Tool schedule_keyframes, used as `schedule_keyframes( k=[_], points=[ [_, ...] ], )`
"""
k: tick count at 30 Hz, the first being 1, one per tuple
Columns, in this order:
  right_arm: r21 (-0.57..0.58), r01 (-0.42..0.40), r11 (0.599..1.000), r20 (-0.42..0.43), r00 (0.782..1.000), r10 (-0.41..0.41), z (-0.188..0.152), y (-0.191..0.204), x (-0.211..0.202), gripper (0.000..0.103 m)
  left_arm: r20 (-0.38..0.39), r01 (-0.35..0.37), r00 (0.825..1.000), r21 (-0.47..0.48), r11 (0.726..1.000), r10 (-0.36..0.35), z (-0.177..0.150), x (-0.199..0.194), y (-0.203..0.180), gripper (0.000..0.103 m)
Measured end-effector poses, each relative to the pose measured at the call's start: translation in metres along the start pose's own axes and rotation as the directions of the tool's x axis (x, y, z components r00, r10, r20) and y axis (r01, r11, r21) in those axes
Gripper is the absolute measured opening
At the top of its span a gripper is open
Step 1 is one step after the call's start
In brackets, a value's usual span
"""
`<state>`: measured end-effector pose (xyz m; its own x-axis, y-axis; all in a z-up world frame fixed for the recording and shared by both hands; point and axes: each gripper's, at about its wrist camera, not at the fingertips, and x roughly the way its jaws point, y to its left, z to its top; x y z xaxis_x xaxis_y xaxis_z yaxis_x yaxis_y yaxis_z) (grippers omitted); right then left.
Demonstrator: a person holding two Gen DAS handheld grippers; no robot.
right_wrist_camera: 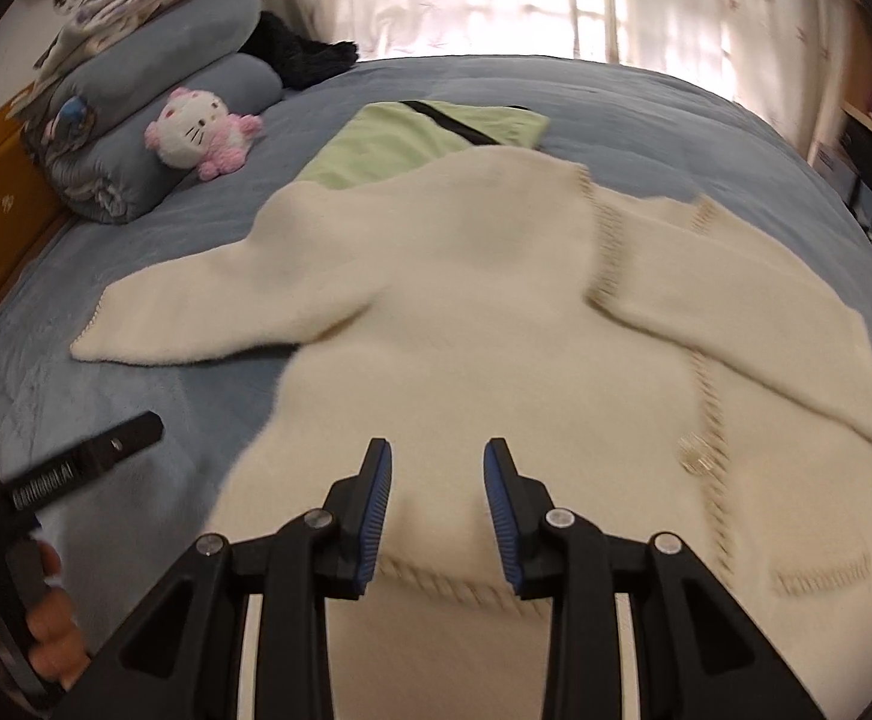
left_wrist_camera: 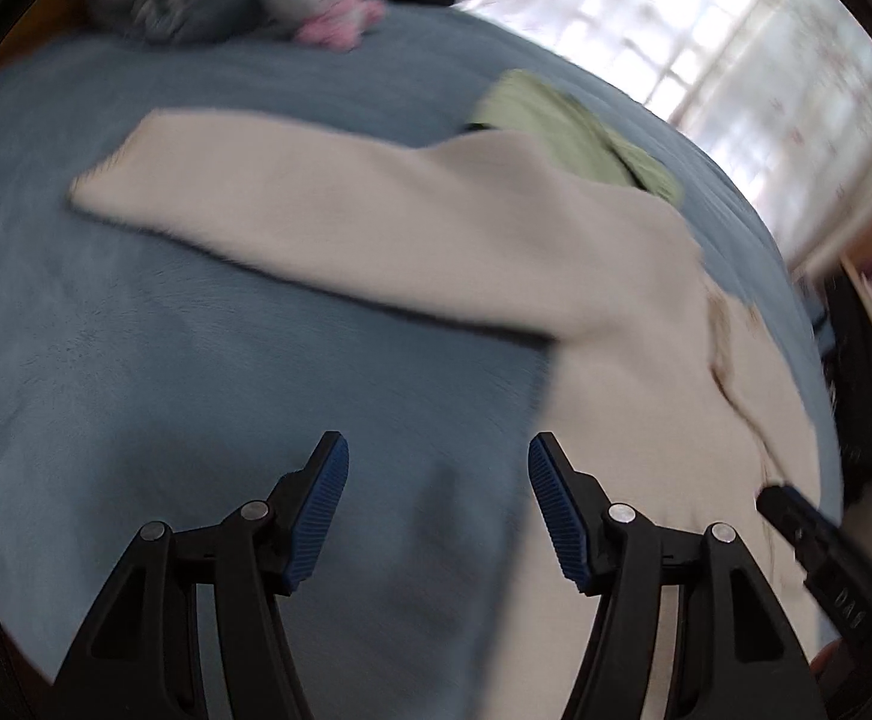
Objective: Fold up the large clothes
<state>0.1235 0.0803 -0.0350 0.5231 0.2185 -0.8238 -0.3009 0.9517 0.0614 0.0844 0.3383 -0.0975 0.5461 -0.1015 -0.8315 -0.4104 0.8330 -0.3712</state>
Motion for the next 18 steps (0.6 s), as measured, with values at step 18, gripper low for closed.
schedule_keyframes(
  k=[18],
  points=[
    [-0.025, -0.028, 0.999, -0.030, 0.999, 0.027, 0.037, 0.034, 0.081, 0.032, 0.107, 0.108, 0.992, -0.372, 0.922, -0.073, 0.117, 0.071, 0.157, 0.023]
  ],
)
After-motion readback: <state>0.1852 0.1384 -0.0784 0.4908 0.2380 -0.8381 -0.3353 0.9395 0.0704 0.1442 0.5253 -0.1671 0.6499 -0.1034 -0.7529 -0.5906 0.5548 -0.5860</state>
